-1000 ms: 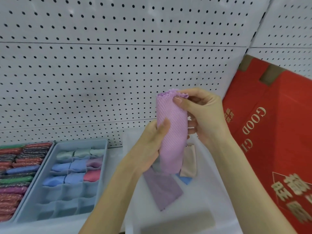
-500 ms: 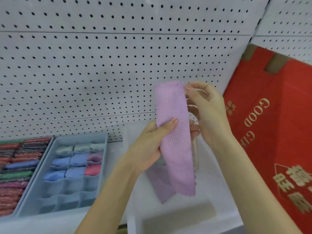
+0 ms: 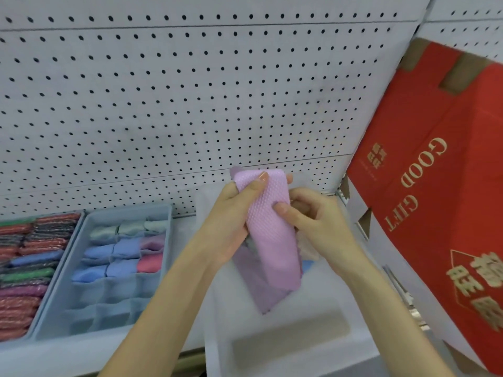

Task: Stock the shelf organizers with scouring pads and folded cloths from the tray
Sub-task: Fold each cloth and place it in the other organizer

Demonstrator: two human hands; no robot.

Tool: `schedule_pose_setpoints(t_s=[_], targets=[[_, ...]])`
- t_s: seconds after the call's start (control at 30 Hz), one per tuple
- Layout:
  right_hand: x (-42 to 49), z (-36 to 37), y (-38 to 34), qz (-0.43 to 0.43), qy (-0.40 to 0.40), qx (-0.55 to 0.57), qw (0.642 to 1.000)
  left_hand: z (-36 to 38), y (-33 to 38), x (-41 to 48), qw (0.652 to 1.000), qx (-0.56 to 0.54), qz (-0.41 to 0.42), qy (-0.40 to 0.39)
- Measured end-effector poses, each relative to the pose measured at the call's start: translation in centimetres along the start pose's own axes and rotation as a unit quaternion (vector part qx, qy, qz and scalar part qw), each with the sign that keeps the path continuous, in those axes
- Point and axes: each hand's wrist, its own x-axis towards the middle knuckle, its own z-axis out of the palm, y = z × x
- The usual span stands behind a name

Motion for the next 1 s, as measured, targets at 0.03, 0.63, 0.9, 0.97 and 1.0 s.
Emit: schedule_pose_setpoints(t_s=[0.03,0.63,0.9,0.97,1.0], targets=[[0.0,0.1,0.3,-0.013,0.003,-0.016,1.000,0.0,-0.1,0.1,1.000,-0.003,0.001,0.007],[0.0,0.8,2.8,0.078,0.145,0.045,0.985,-2.8,-3.0,0.4,0.970,0.190,-0.031,0.149],[0.2,0.8,1.9,0.053,0.092,0.033,0.994,-3.6,-3.5,0.3,0.970,0.224,0.062,0.078],[0.3,0.8,1.8,0.054,0.086,0.013,0.995,-3.8,-3.6,0.4,0.968,0.230,0.060,0.076],[0.3,0.8,1.8,0.051,0.087,-0.003,0.995,-3.8,-3.7,0.4,0.965,0.243,0.059,0.077]])
